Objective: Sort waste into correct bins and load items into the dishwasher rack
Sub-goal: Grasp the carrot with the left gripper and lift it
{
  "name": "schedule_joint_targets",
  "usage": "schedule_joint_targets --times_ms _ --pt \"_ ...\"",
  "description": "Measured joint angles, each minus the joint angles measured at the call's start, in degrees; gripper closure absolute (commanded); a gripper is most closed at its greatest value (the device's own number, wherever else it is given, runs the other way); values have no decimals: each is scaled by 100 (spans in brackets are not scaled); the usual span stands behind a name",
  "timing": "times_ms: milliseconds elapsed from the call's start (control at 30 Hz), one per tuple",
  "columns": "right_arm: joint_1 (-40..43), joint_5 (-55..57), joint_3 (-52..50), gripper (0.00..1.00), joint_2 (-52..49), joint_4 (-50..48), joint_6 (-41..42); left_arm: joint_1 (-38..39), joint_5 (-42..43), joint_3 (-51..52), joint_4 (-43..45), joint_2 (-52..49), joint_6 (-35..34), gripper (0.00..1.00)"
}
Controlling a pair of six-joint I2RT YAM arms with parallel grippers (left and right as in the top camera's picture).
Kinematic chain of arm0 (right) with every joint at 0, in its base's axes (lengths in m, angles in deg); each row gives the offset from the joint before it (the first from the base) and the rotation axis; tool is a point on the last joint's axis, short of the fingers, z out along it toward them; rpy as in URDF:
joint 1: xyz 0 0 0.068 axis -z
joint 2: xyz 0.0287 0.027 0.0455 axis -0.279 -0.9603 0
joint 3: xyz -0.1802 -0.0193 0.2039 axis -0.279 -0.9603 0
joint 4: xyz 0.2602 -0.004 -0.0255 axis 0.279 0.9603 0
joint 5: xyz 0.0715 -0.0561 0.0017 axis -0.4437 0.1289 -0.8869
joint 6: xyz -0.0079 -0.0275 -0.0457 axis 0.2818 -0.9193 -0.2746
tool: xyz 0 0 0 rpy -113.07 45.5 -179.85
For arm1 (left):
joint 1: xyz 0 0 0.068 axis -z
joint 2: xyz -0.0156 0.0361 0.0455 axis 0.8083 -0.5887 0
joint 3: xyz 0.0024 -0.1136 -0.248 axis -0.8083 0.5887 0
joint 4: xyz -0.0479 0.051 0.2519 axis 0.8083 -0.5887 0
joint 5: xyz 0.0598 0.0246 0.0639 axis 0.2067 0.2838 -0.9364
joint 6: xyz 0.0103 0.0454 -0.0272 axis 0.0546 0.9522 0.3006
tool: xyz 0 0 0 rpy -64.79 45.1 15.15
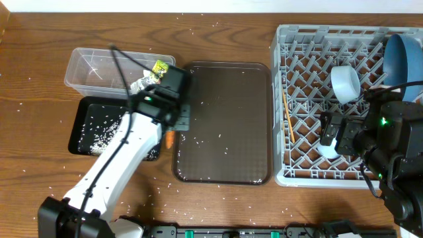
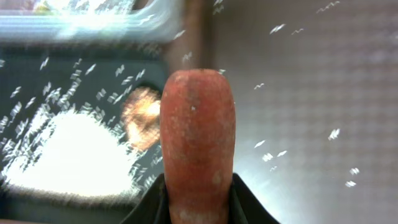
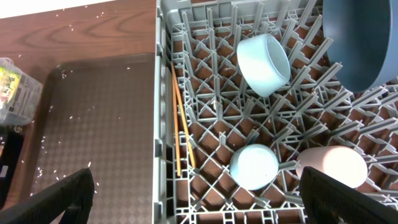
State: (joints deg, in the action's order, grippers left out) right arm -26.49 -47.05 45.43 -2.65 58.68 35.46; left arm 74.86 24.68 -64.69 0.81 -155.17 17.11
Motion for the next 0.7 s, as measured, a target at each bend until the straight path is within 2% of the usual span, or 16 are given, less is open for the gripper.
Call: schedule_joint_targets --times_ms 67,100,133,167,433,500,600,700 --pt "0 0 0 1 0 2 0 -280 2 0 -168 -20 -33 86" --pt "0 0 0 1 0 0 0 -472 9 7 -186 -26 -114 83" --pt "0 0 0 1 0 2 0 -647 2 17 -170 -26 -219 73" --pt "0 0 0 1 0 0 0 -837 0 35 -122 -26 -334 72" --pt "0 0 0 1 0 0 0 -2166 2 994 911 -31 -2592 71" --pt "0 0 0 1 0 0 0 -2315 7 1252 1187 -31 -3110 51" --pt "0 0 0 1 0 0 0 -2490 24 1574 1698 -31 -3788 48" --pt "0 0 0 1 0 0 0 -2616 24 1628 1875 -39 -4166 45"
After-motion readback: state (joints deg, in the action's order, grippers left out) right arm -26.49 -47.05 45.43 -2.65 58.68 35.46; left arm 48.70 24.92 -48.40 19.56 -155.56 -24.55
